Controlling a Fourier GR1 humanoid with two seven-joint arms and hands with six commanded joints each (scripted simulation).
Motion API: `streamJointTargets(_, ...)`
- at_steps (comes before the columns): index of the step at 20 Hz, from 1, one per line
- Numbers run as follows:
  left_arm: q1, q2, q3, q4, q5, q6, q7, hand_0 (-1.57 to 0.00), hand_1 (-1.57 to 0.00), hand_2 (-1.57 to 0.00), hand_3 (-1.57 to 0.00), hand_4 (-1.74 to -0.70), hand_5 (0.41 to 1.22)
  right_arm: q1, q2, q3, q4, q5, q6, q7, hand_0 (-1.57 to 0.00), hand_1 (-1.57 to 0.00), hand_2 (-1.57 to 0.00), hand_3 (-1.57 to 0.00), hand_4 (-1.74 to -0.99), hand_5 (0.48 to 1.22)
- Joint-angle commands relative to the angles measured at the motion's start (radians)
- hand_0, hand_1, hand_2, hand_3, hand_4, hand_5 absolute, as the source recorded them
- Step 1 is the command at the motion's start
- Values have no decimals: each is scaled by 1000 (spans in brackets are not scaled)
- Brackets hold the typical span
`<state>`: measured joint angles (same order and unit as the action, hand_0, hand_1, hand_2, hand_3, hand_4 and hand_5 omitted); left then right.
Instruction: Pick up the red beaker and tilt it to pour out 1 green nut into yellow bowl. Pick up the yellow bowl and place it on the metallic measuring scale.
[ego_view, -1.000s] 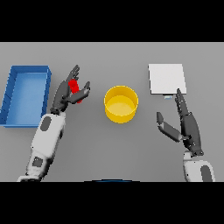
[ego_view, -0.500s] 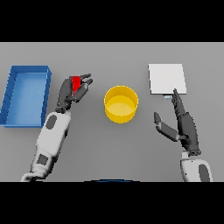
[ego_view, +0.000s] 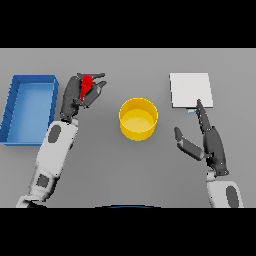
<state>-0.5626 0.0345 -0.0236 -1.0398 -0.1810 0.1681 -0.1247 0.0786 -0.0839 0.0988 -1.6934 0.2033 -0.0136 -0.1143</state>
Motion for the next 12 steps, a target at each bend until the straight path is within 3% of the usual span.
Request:
streamJointTargets(1, -9, 20, -32, -20, -32, -5, 42, -1555, -1555, -1556, -1555, -1725, 1107, 5, 3, 5, 5, 9, -3, -3, 1, 1, 1, 1, -1249, 679)
streamJointTargets(5, -38, 102, -180, -73, -155, -76, 140, -1563, -1563, -1563, -1563, -1733, 1119, 21, 9, 22, -22, 40, -20, 6, 1, 1, 1, 1, -1243, 694)
streamJointTargets(7, -34, 122, -209, -91, -168, -92, 158, -1563, -1563, -1563, -1563, -1733, 1115, 14, 4, 17, -32, 33, -15, 31, 1, 1, 1, 1, -1243, 700)
streamJointTargets(9, -23, 141, -227, -103, -172, -99, 156, -1563, -1563, -1563, -1563, -1733, 1113, 34, 6, 24, -37, 34, -10, 19, 1, 1, 1, 1, -1243, 710)
streamJointTargets(12, -92, 182, -327, -75, -286, -114, 201, -1567, -1567, -1567, -1567, -1737, 1112, 39, 2, 25, -49, 39, -11, 24, 1, 1, 1, 1, -1254, 717)
